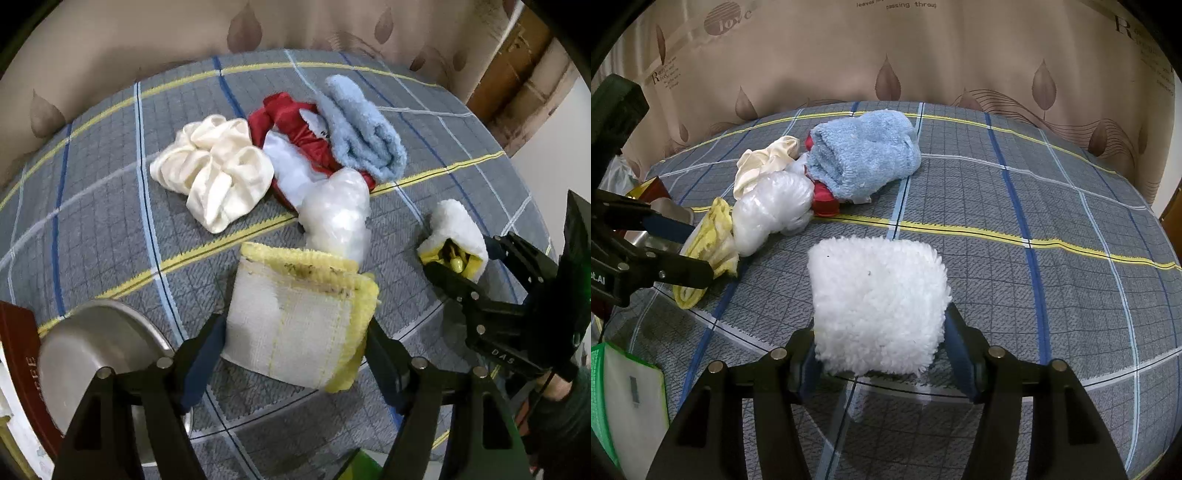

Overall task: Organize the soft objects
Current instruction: 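Grasp the yellow-edged white cloth with the left gripper while the right gripper holds the fluffy cloth, then carry the yellow-edged cloth into the gold tray and open the left gripper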

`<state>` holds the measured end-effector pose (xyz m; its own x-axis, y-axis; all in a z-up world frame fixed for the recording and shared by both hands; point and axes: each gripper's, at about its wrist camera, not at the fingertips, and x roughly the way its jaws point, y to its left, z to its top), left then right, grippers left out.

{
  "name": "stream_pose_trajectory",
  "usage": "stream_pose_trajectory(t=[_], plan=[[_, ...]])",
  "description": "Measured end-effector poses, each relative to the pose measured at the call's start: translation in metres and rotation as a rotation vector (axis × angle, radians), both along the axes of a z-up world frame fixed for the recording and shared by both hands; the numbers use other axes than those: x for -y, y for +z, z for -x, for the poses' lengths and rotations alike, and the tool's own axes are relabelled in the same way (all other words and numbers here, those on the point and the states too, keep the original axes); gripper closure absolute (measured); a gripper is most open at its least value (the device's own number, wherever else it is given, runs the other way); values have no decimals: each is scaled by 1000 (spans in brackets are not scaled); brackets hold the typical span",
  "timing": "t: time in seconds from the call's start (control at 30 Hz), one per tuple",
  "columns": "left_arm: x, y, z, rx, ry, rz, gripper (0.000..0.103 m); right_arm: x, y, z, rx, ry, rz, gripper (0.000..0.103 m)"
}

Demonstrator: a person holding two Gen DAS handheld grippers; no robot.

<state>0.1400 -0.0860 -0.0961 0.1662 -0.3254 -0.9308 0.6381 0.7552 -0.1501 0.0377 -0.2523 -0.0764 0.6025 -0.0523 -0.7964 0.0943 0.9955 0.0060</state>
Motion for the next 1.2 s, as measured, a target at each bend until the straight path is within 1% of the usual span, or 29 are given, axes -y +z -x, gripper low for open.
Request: stream_pose_trajectory(t=[0.2, 0.3, 0.43, 0.73, 0.83, 1.13, 1.2], plan=[[-1, 7, 8, 26, -10, -3, 32, 0, 0, 0, 0, -1, 1, 45], [-3, 10, 10, 31, 4, -10, 32, 0, 0, 0, 0, -1, 1, 45], [-7, 15, 10, 32, 24, 0, 32, 0, 0, 0, 0, -1, 1, 45], [-27, 32, 13, 57, 66, 7, 32, -2, 0, 0, -1, -1, 3, 45], [-33, 39, 19, 78, 75, 1, 32, -2, 0, -1, -1, -1, 5, 45], [-63, 63, 34, 117, 136, 8, 32, -3, -1, -1, -1, 0, 5, 45], [-75, 70, 36, 125, 157, 15, 32, -3, -1, -1, -1, 0, 5, 45]])
